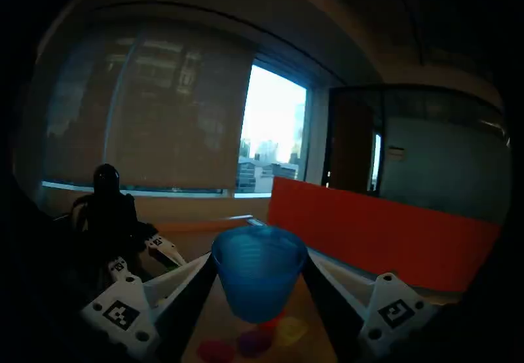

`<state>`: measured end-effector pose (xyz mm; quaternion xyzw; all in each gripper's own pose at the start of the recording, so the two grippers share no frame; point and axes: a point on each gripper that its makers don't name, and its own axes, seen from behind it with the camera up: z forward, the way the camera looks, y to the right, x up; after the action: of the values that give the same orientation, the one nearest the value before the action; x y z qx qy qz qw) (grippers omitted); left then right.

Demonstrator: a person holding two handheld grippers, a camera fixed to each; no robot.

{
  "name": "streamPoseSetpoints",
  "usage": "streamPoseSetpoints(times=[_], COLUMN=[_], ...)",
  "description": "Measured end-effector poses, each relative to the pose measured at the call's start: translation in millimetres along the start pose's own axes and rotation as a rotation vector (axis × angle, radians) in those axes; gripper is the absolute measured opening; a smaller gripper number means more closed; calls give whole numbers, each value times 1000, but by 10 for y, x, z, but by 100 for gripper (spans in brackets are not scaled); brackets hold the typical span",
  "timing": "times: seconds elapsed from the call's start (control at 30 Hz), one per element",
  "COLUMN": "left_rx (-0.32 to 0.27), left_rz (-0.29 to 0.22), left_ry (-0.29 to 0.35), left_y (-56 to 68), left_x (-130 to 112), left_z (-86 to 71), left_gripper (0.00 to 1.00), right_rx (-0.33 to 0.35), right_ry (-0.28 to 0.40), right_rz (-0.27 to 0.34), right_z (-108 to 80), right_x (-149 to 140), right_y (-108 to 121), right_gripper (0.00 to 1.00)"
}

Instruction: Pour water

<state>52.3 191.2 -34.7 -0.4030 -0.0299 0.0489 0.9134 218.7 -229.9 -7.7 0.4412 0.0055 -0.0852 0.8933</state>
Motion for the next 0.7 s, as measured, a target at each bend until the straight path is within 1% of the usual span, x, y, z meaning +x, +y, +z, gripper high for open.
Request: streamPoseSetpoints(times=[0.17, 0.27, 0.47, 0.57, 0.7], left_rx=[20, 29, 28, 26, 20], left_rz=[-12, -10, 6, 14, 12], left_ry=[-22, -33, -78, -107, -149], left_y=[-104, -142, -157, -169, -171], left_x=[-75, -111, -232, -307, -424], left_z=[-8, -5, 19, 31, 47], left_gripper=[82, 82, 82, 82, 82], right_rx=[-24, -28, -19, -12, -5], right_ry=[-15, -26, -54, -74, -109], right_rz=[-14, -24, -32, -28, -20], right_z=[-82, -98, -110, -118, -130], right_x=[-128, -202, -368, -485, -705], right_y=[103, 125, 135, 136, 135], right_gripper=[90, 90, 90, 90, 91])
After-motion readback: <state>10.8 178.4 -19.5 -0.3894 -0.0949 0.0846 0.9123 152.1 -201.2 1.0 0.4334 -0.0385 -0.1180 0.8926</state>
